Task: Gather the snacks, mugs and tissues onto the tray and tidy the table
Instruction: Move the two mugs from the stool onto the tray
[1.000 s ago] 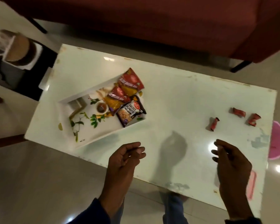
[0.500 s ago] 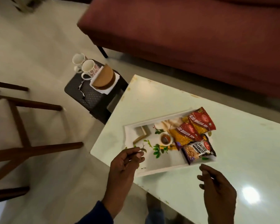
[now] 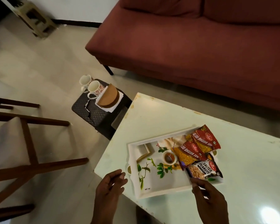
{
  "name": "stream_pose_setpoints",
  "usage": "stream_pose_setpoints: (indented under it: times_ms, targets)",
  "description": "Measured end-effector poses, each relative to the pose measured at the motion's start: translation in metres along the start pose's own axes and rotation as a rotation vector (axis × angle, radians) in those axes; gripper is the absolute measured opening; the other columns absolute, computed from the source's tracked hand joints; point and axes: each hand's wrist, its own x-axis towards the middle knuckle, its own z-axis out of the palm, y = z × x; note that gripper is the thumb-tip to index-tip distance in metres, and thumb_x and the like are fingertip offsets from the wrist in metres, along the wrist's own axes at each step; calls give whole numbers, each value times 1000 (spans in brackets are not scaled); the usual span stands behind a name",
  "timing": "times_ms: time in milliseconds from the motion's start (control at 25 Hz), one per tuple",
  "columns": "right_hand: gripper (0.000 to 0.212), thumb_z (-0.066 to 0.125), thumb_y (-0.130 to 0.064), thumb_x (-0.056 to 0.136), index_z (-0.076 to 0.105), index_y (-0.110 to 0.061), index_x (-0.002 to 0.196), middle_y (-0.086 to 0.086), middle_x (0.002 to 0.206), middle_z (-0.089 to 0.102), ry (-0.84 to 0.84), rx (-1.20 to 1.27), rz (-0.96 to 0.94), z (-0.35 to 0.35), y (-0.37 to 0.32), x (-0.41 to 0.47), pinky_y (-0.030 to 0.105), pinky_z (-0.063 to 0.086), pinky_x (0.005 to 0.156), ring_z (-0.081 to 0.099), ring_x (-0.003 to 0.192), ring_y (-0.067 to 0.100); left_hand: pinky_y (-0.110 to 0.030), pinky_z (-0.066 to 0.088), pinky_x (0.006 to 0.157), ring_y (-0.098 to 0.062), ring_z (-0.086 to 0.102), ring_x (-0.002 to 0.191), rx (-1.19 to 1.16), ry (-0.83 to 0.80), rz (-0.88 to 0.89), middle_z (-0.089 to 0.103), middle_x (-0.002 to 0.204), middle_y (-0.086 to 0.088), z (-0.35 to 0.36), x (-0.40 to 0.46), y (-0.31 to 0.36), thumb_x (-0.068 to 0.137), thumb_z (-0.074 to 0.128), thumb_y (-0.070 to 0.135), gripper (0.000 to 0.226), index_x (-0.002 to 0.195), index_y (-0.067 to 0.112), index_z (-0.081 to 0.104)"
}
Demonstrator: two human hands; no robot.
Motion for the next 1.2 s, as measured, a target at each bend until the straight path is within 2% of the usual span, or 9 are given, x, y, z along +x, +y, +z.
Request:
stream_pose_setpoints:
  times_ms: [320,480,640,720,800,880,1000,1120,1200]
  targets:
    - [26,66,1,86,71,-24,85,9,93,73,-100,-33,-17,70,-16,24,4,46,54,67,74,21,-34,55,79,-22,73,95,51,27,70,77,101,-1,-36,74,4,92,64,12,11,100,17,71]
    - [27,64,-5,90,71,-30,88,-5,96,73,-138,-79,-62,142,-39,33,9,50,62,68,81,11,-31,56,79,-13,71,95,140,39,162,75,101,10,-71,130,24,93,65,23,14,96,35,72]
    - [22,62,-11,92,72,-30,90,-12,89,72,-194,-107,-104,246,-84,41,5,47,64,67,81,4,-26,54,79,-7,69,96,192,42,266,74,101,11,-122,211,66,94,64,30,11,102,34,70]
    - [18,62,-14,92,73,-28,93,-12,91,73,-208,-112,-130,300,-113,50,10,50,68,68,84,7,-23,57,76,-4,69,92,198,46,276,74,97,12,-140,256,88,94,64,30,9,99,33,71]
    - [16,62,-15,92,74,-24,97,-8,92,73,-207,-128,-164,345,-141,66,24,56,75,69,87,12,-20,58,78,-1,68,91,225,35,303,74,94,13,-146,296,108,93,65,28,12,103,30,72]
    - [13,62,-18,93,73,-22,99,-4,94,73,-218,-160,-187,380,-168,90,33,59,81,68,90,14,-14,56,80,-1,68,95,261,4,319,73,103,11,-143,333,125,92,66,29,24,114,21,71]
    - [12,63,-23,92,69,-25,102,-5,102,71,-239,-253,-236,423,-209,134,36,60,86,66,94,11,-2,49,70,-4,64,104,264,-85,257,68,119,2,-130,385,140,89,70,28,45,131,14,61]
    - [29,67,-26,89,63,-21,117,-4,115,64,-286,-348,-292,455,-245,180,39,58,90,63,104,14,-12,48,74,-5,56,104,319,-177,189,60,134,-3,-111,425,153,89,70,35,60,141,16,49]
    - [37,67,-29,89,59,-23,124,-5,118,61,-299,-402,-335,475,-263,205,40,56,92,60,107,15,-22,48,79,-1,54,95,412,-162,239,63,126,0,-100,447,160,89,68,39,57,139,17,50]
